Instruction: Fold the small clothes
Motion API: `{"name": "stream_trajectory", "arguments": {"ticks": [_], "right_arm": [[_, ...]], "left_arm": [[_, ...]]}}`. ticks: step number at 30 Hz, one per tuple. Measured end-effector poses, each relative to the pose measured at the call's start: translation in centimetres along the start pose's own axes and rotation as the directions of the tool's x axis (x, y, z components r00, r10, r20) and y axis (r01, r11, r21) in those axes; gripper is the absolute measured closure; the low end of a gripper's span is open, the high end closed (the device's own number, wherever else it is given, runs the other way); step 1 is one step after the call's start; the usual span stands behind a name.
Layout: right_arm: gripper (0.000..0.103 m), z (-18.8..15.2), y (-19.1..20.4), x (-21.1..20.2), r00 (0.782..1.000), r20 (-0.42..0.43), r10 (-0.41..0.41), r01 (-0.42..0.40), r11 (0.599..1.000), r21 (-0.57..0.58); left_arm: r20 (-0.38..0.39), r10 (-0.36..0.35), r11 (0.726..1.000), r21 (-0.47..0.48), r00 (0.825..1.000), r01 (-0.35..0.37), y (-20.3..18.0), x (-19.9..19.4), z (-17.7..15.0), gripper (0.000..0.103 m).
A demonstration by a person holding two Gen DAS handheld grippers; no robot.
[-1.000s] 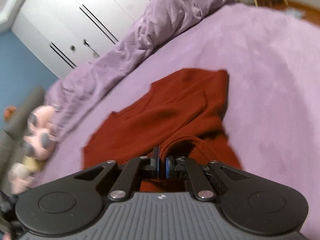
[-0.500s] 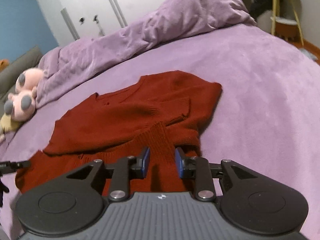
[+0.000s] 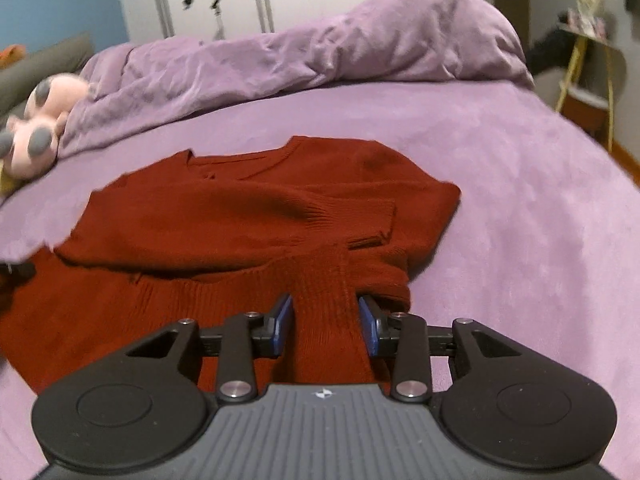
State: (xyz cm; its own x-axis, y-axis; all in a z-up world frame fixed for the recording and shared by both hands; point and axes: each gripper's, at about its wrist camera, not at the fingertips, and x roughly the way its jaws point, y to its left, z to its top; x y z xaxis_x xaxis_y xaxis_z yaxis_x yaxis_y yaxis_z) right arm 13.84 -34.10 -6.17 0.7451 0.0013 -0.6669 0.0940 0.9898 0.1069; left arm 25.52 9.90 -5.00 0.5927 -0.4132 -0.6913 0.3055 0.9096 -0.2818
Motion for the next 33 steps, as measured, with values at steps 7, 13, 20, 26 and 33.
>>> {"name": "stream_trajectory", "arguments": {"ticks": [7, 13, 20, 26, 33], "right_arm": [[0.094, 0.0, 1.1, -0.4, 1.0, 0.006, 0.031, -0.03, 0.998, -0.058], [0.09, 0.2, 1.6, 0.4, 1.0, -0.015, -0.019, 0.018, 0.998, -0.056], [0.095, -0.1, 2.2, 0.3, 1.0, -0.01, 0.007, -0.008, 0.998, -0.07], [0.097, 3.3, 2.4, -4.1, 0.982, 0.191, 0.005, 0.003, 0.999, -0.04], [0.099, 7.5, 0.0, -0.6, 0.976, 0.201, -0.083, 0.077, 0.996, 0.038]], "left_arm": [[-0.031, -0.024, 0.999, 0.025, 0.999, 0.025, -0.7, 0.4, -0.1, 0.085], [-0.054, -0.035, 0.999, 0.022, 0.998, 0.036, -0.9, 0.9, -0.6, 0.073], [-0.01, -0.041, 0.999, 0.017, 0.999, 0.041, -1.0, -0.2, 0.0, 0.093], [0.255, -0.08, 0.994, -0.051, 0.964, 0.096, -0.7, -5.3, 6.0, 0.102], [0.093, -0.051, 0.988, -0.142, 0.994, 0.064, 0.9, 1.0, 8.9, 0.097]]}}
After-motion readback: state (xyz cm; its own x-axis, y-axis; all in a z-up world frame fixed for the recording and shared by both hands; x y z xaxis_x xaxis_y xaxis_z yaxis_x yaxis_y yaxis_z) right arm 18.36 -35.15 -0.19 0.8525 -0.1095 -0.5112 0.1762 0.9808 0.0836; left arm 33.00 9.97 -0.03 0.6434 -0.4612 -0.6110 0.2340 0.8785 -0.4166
